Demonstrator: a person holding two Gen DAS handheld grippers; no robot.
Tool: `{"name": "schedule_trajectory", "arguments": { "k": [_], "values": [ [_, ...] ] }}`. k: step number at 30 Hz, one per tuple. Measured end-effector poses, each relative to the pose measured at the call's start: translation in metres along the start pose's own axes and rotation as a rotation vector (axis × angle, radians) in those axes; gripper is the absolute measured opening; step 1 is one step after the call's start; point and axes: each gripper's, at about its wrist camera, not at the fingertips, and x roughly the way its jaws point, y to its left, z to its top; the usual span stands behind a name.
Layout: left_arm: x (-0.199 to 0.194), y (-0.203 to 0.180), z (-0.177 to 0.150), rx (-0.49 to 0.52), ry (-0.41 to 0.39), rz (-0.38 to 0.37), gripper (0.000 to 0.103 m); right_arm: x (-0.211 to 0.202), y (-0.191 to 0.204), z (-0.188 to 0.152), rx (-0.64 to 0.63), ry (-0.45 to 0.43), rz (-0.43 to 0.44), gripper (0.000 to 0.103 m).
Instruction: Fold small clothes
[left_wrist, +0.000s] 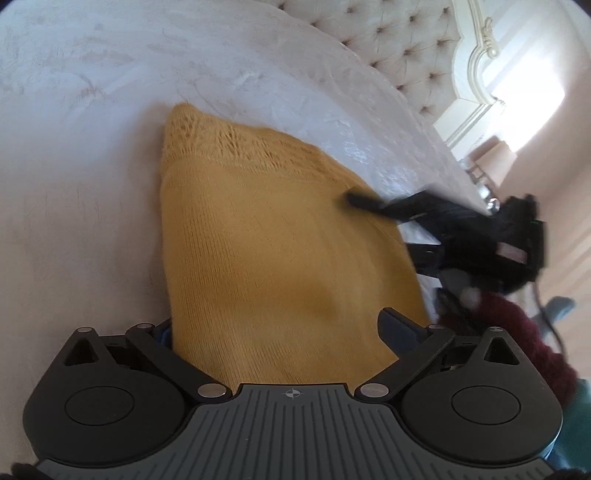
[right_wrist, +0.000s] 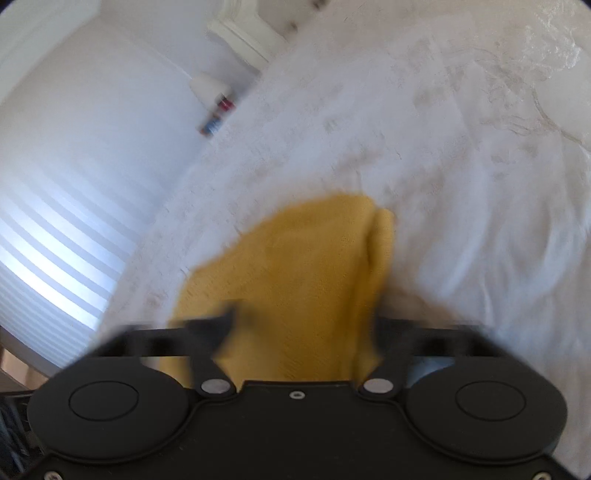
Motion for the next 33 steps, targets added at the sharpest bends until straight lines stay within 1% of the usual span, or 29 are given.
{"name": "schedule_trajectory", "arguments": {
  "k": [1,2,3,4,6,7,11,15,22,24,27,29,30,32,33],
  "values": [
    [-0.002,0.0,-0.002,-0.014,0.003,-0.01,0.079,0.003,-0.001,-0.001,0.012,0.009,0.0,0.042],
    [-0.002,0.0,-0.003,-0.024,0.005,0.005,0.058,0.001,0.0,-0.003,0.012,0.001,-0.003,0.04],
    [-0.003,0.001,-0.004,-0.027,0.013,0.045,0.023,-0.001,0.004,-0.003,0.002,-0.007,-0.017,0.039],
    [-0.004,0.004,-0.003,-0.042,0.026,0.042,0.019,-0.003,0.009,-0.005,-0.003,-0.011,-0.036,0.039],
    [-0.012,0.01,-0.003,-0.101,0.033,-0.001,0.016,-0.009,0.017,-0.006,0.009,-0.022,-0.046,0.037],
    [-0.017,0.011,-0.002,-0.116,0.031,-0.006,0.015,-0.012,0.022,-0.005,0.011,-0.027,-0.049,0.037],
    [-0.046,0.002,-0.004,-0.095,0.021,-0.023,0.014,-0.035,0.047,-0.008,-0.016,-0.035,-0.047,0.036],
    [-0.08,-0.007,-0.015,-0.093,0.012,-0.067,0.014,-0.063,0.074,-0.023,-0.039,-0.026,-0.03,0.036],
    [-0.147,-0.036,-0.045,-0.06,0.004,-0.12,0.014,-0.118,0.112,-0.065,-0.048,-0.025,0.007,0.036],
    [-0.166,-0.043,-0.06,-0.056,0.003,-0.133,0.014,-0.134,0.118,-0.081,-0.035,-0.017,0.009,0.036],
    [-0.181,-0.051,-0.088,-0.062,0.022,-0.136,0.015,-0.15,0.121,-0.111,-0.031,0.0,0.003,0.037],
    [-0.177,-0.053,-0.11,-0.062,0.067,-0.115,0.016,-0.15,0.119,-0.133,-0.07,0.019,-0.061,0.04],
    [-0.17,-0.054,-0.122,-0.058,0.099,-0.082,0.017,-0.146,0.115,-0.143,-0.089,0.034,-0.11,0.045],
    [-0.153,-0.046,-0.15,-0.063,0.163,0.017,0.018,-0.137,0.101,-0.162,-0.09,0.063,-0.213,0.048],
    [-0.144,-0.041,-0.164,-0.054,0.195,0.076,0.018,-0.136,0.091,-0.17,-0.072,0.066,-0.24,0.052]
  ]
}}
